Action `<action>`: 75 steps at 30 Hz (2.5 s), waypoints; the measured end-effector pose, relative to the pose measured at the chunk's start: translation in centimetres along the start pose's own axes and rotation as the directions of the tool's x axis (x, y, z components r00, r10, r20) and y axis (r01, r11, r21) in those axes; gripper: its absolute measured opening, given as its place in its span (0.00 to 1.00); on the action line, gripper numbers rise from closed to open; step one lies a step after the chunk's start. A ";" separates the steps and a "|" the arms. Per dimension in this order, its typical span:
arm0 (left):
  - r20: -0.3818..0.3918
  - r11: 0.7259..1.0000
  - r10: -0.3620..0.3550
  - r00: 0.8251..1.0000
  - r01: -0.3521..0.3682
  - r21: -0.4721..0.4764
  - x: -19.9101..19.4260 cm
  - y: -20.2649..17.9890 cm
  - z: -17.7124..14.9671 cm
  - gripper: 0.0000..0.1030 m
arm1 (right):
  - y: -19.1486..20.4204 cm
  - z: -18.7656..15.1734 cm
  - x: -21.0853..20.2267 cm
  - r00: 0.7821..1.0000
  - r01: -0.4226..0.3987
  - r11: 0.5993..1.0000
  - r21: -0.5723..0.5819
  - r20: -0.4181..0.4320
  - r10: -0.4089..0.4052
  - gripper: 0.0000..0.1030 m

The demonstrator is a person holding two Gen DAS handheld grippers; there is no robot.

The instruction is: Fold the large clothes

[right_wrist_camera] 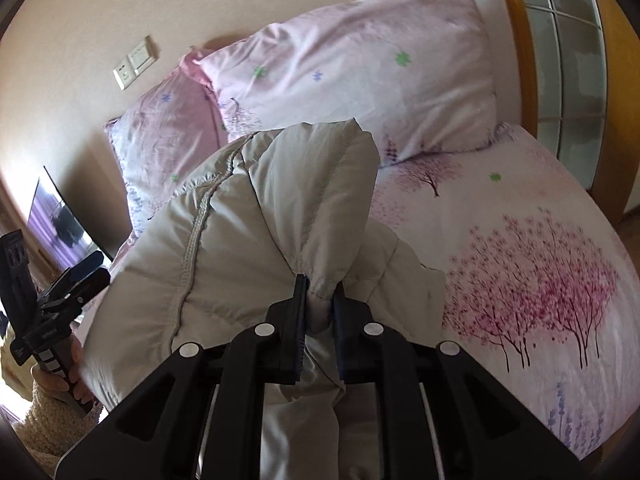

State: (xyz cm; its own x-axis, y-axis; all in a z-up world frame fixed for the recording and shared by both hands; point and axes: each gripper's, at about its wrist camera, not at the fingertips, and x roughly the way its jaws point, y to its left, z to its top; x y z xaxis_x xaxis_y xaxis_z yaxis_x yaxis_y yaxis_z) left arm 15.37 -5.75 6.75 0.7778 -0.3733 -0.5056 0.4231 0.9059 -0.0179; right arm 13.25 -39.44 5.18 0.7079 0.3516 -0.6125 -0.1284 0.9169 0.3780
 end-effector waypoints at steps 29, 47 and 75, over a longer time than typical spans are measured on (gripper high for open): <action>-0.149 0.995 0.034 0.988 -0.020 0.099 4.1 -2.4 -2.2 0.98 | -5.5 -6.1 3.8 0.988 -0.147 0.948 0.283 -0.003 0.154 0.13; -0.079 0.981 0.133 0.988 -0.120 0.152 3.0 -3.8 -2.4 0.98 | -5.4 -5.2 1.2 0.996 -0.094 0.958 0.271 0.037 0.087 0.11; -0.128 0.996 0.042 0.991 -0.031 0.088 4.4 -3.2 -2.8 0.98 | -5.1 -10.4 1.1 0.997 -0.030 0.955 0.294 -0.062 0.050 0.50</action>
State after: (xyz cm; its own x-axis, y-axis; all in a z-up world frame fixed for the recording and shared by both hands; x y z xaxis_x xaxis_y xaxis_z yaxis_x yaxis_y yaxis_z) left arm 16.08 -9.75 2.16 0.7294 -0.3061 -0.6118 0.4378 0.8960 0.0737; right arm 7.42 -41.79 -4.65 0.6565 0.4084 -0.6342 0.0598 0.8100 0.5834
